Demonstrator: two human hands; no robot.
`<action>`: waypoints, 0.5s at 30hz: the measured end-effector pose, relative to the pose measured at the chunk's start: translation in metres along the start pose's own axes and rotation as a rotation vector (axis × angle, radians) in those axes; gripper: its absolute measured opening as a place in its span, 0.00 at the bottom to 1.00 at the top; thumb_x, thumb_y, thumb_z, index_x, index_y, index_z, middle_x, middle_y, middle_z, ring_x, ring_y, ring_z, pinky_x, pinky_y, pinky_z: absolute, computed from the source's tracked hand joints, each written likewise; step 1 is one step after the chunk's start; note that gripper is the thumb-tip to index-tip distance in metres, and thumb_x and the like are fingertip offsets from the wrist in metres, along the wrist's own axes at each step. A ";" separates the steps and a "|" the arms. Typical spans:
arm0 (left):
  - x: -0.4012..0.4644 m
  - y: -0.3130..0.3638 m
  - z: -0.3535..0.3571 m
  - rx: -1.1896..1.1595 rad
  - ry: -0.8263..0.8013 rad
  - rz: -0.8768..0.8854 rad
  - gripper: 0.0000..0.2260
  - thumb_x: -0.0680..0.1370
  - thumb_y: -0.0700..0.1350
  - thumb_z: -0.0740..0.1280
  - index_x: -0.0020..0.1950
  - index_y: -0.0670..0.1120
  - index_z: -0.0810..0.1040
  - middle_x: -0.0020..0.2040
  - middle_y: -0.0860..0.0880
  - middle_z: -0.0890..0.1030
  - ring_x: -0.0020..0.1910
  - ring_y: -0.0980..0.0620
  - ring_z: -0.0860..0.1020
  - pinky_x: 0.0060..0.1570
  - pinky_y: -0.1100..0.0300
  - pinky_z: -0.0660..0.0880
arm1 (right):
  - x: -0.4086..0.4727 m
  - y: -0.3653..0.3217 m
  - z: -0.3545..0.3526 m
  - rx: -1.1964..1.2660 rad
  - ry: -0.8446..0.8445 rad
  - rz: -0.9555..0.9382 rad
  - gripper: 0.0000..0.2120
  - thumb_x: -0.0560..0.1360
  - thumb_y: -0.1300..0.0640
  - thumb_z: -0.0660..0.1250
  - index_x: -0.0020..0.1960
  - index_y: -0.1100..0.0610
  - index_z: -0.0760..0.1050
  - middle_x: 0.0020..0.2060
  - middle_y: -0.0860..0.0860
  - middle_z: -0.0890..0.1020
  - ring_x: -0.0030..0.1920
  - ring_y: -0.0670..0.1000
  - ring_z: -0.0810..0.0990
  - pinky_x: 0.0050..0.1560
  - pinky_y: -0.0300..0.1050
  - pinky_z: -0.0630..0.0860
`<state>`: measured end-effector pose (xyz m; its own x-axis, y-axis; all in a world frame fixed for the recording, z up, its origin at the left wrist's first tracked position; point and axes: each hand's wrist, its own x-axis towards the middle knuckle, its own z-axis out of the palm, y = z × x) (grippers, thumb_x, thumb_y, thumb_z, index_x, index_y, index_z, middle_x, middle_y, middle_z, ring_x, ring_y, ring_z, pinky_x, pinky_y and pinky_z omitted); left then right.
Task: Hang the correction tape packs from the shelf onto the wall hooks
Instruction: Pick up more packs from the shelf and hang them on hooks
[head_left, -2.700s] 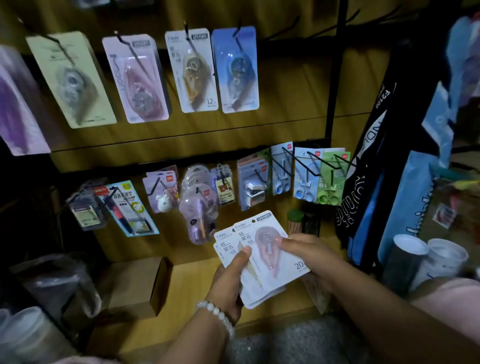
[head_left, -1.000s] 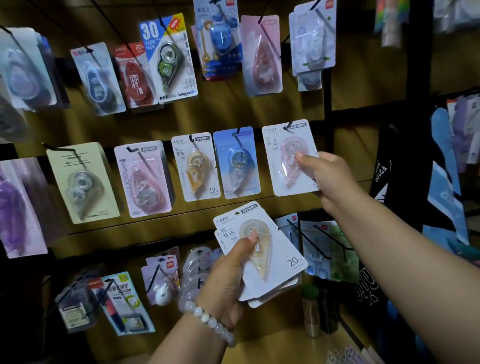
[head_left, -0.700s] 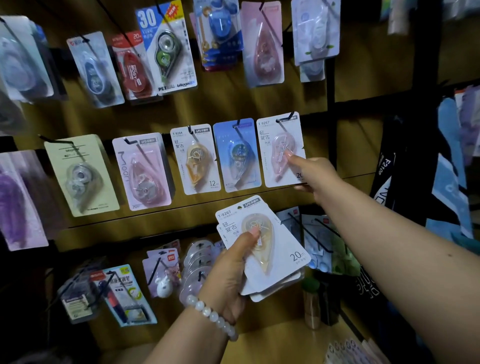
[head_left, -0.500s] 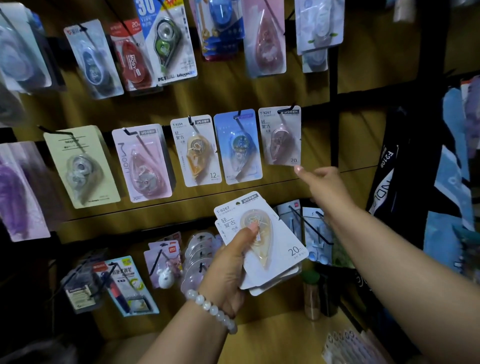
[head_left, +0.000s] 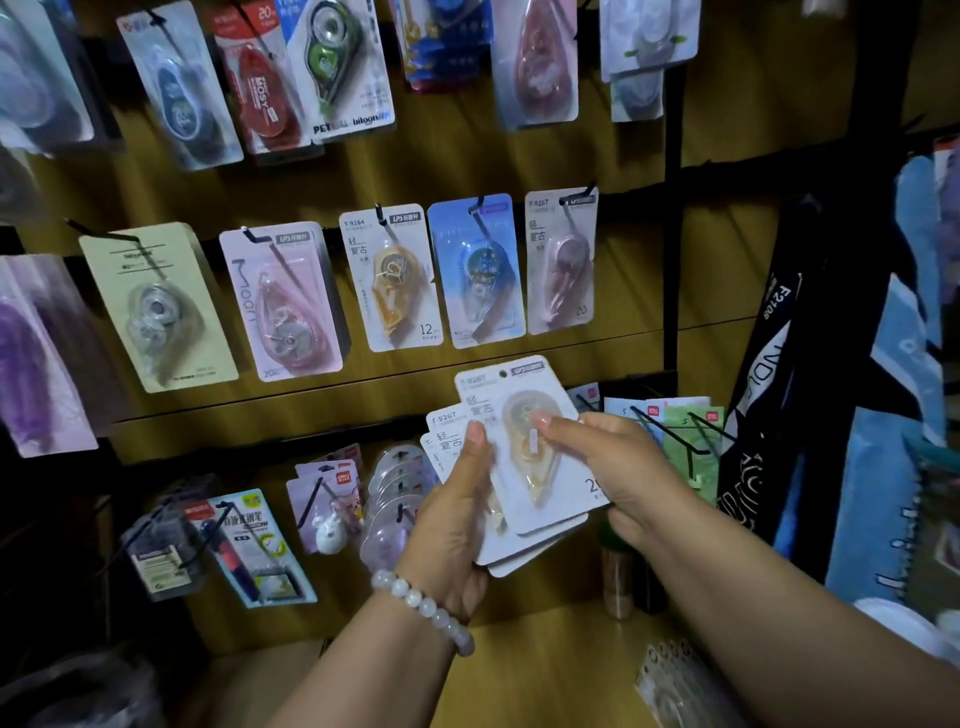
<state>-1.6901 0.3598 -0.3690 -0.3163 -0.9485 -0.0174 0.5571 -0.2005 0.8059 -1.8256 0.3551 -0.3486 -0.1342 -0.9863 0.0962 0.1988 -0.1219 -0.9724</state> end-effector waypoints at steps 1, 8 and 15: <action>0.000 0.000 -0.001 -0.017 -0.006 -0.002 0.26 0.71 0.56 0.68 0.64 0.43 0.78 0.58 0.37 0.83 0.56 0.35 0.81 0.52 0.37 0.78 | 0.000 0.001 -0.002 0.042 0.009 -0.013 0.05 0.72 0.59 0.72 0.42 0.61 0.80 0.36 0.56 0.86 0.35 0.54 0.85 0.41 0.46 0.81; -0.001 0.004 -0.003 0.019 0.061 -0.009 0.21 0.72 0.50 0.71 0.63 0.45 0.77 0.55 0.37 0.84 0.50 0.37 0.84 0.43 0.41 0.82 | 0.006 -0.020 -0.015 0.154 0.149 -0.224 0.07 0.71 0.56 0.73 0.44 0.59 0.81 0.42 0.59 0.86 0.42 0.58 0.85 0.45 0.52 0.81; -0.004 0.005 0.002 0.031 0.077 -0.015 0.16 0.75 0.49 0.70 0.61 0.45 0.79 0.53 0.38 0.85 0.46 0.39 0.85 0.35 0.48 0.83 | 0.026 -0.086 -0.024 0.125 0.189 -0.477 0.07 0.72 0.53 0.73 0.42 0.57 0.81 0.40 0.56 0.86 0.42 0.56 0.85 0.47 0.52 0.82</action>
<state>-1.6879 0.3627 -0.3634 -0.2633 -0.9619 -0.0742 0.5285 -0.2081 0.8230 -1.8692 0.3430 -0.2676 -0.4086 -0.7822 0.4704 0.1859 -0.5759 -0.7961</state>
